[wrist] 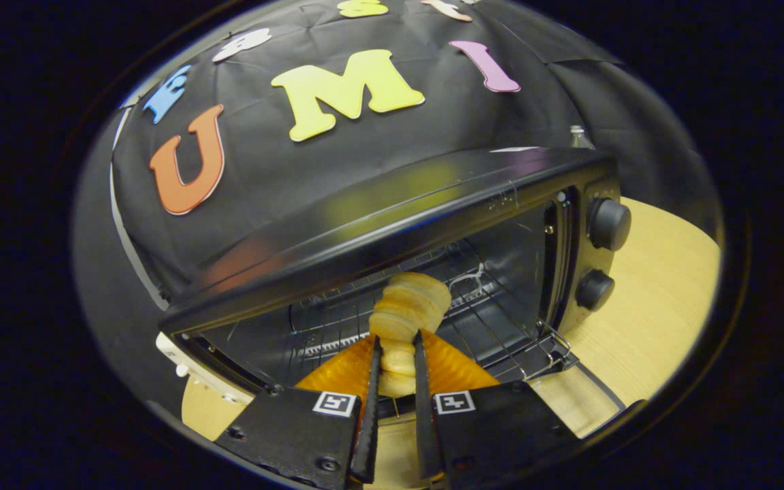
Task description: Open the toaster oven, put the food inside, and close the toaster oven door.
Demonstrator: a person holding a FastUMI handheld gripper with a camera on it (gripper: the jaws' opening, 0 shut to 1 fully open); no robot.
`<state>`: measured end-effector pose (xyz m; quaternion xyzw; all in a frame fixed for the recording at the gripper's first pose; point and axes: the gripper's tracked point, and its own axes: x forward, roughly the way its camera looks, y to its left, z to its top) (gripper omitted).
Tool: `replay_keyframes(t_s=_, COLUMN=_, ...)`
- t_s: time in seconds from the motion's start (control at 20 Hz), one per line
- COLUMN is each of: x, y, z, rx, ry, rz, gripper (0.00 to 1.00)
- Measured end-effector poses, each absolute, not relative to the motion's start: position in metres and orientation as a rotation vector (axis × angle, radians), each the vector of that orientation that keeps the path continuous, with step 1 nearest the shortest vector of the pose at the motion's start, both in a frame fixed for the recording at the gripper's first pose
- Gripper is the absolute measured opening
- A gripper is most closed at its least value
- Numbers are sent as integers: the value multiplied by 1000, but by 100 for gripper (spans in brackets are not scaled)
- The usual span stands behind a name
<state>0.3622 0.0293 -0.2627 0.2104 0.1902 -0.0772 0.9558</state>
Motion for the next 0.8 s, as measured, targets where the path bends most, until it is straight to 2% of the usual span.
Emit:
replay_keyframes(t_s=0.15, x=374, y=25, z=-259, rx=411, ry=376, rz=-149, gripper=32)
replay_keyframes(t_s=0.4, x=378, y=21, z=-267, rx=358, ry=410, rz=-138, gripper=52)
replay_keyframes(t_s=0.55, x=371, y=26, z=-263, rx=382, ry=419, rz=-125, gripper=58)
replay_keyframes(t_s=0.6, x=369, y=26, z=-260, rx=384, ry=417, rz=-122, gripper=73)
replay_keyframes(t_s=0.7, x=358, y=30, z=-251, rx=376, ry=409, rz=-112, gripper=94)
replay_keyframes(t_s=0.8, x=344, y=34, z=-246, rx=363, ry=427, rz=-86, gripper=96)
